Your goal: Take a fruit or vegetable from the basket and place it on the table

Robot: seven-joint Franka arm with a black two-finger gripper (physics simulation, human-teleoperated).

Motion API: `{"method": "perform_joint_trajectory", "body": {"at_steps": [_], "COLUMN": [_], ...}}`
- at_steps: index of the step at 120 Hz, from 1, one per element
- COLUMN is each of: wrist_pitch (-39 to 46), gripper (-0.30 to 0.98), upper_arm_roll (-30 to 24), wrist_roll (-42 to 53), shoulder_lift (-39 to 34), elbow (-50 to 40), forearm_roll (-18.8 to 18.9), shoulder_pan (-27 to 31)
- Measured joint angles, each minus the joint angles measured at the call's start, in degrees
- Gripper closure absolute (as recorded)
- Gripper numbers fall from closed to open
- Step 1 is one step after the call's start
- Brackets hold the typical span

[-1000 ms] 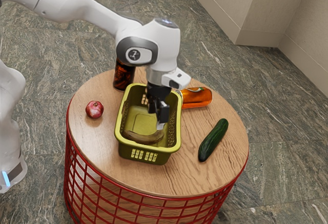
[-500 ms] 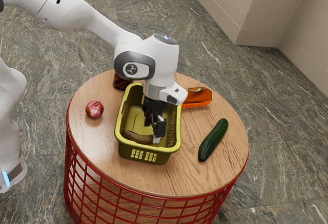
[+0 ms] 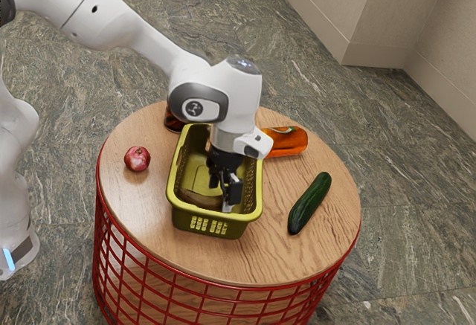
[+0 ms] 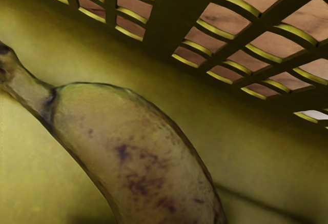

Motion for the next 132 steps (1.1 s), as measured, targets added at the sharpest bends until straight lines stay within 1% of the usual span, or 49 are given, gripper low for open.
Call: {"method": "perform_joint_trajectory", "body": {"at_steps": [35, 53, 70, 77, 86, 94, 103, 112, 120, 132], "wrist_pitch": [0.3, 0.1, -1.6, -3.3, -6.6, -10.4, -14.6, -17.8, -19.9, -22.3], "gripper": [0.46, 0.49, 0.50, 0.50, 0.51, 0.50, 0.50, 0.50, 0.51, 0.51], "upper_arm_roll": [0.0, 0.1, 1.1, 1.8, 3.9, 7.4, 12.3, 17.6, 21.1, 24.1], "wrist_roll": [-0.5, -0.7, -0.7, -0.6, -0.4, -0.3, 0.2, 1.0, 1.8, 3.2], "shoulder_lift": [0.4, -0.5, -5.2, -6.8, -7.0, -6.0, -3.3, 1.5, 5.8, 12.3], "elbow": [0.1, 0.5, 3.0, 6.1, 13.3, 21.0, 27.9, 33.7, 37.7, 42.6], "forearm_roll": [0.2, 0.4, 0.9, 1.8, 3.2, 5.2, 6.8, 8.0, 8.4, 6.7], "shoulder_pan": [-0.2, -0.8, -0.7, -0.6, -0.6, -0.7, -0.7, -0.6, 0.0, 1.4]}}
